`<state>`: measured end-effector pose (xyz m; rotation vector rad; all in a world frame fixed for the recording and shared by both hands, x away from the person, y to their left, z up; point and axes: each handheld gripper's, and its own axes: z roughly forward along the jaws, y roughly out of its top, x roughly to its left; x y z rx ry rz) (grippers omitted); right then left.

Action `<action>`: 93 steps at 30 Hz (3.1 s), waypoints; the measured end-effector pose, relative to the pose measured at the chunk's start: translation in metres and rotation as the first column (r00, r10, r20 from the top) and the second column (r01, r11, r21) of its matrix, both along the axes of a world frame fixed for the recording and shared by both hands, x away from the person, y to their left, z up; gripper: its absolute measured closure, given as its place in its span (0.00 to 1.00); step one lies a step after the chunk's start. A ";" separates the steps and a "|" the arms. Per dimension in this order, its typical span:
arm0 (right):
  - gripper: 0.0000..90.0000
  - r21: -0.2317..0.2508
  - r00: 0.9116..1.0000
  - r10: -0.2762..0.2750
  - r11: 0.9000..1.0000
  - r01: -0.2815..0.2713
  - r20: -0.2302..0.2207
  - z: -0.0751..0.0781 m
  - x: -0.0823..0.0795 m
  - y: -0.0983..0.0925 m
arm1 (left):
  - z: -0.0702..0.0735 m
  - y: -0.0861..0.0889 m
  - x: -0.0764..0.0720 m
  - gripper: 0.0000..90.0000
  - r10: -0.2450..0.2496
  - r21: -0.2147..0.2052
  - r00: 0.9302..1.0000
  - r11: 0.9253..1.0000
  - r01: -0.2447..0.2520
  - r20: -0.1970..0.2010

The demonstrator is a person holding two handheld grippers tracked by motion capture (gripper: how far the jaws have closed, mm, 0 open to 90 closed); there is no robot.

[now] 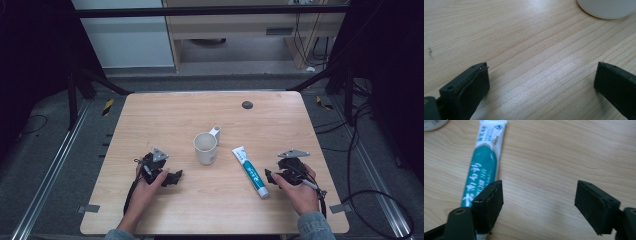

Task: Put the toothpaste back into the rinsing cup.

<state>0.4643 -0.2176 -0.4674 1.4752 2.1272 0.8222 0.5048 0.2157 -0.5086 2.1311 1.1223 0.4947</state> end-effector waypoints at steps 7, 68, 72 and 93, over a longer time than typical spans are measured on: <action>0.34 0.021 0.999 0.049 0.999 -0.048 -0.019 0.011 -0.004 0.013 | 0.000 0.000 0.000 0.00 0.003 -0.001 1.000 1.000 -0.003 0.001; 0.56 -0.062 0.961 0.108 0.990 -0.128 -0.255 -0.006 0.067 0.089 | 0.000 -0.001 -0.001 0.00 0.008 -0.004 1.000 1.000 -0.008 0.000; 0.56 -0.063 0.959 0.114 0.989 -0.134 -0.260 -0.007 0.067 0.089 | 0.000 -0.001 0.000 0.00 0.008 -0.004 1.000 1.000 -0.008 0.001; 0.61 -0.091 0.956 0.107 0.987 -0.136 -0.273 -0.008 0.069 0.093 | 0.000 0.000 0.000 0.00 0.006 0.000 1.000 1.000 -0.006 0.000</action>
